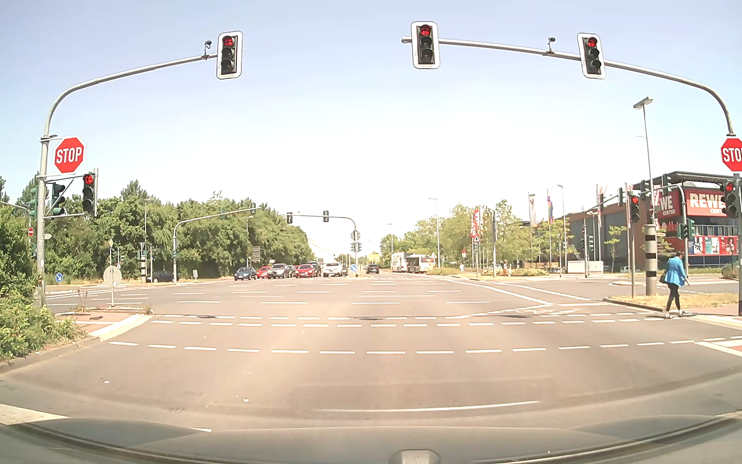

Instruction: Follow the waypoints while adhering to traffic rules and regulations

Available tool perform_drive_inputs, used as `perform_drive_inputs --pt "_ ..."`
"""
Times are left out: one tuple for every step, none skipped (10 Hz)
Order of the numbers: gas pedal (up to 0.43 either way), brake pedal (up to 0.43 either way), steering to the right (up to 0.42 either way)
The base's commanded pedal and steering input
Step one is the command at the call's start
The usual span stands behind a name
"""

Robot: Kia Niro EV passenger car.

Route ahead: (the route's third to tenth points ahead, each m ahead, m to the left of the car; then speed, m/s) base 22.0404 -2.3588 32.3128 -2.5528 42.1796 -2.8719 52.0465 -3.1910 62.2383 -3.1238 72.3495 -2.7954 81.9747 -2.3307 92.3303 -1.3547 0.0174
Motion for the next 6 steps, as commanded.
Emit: perform_drive_inputs --pt "0.0 0.293 -0.005" --pt "0.0 0.287 -0.004" --pt "0.0 0.293 -0.004" --pt "0.0 0.293 -0.005" --pt "0.0 0.293 -0.004" --pt "0.0 0.293 -0.004"
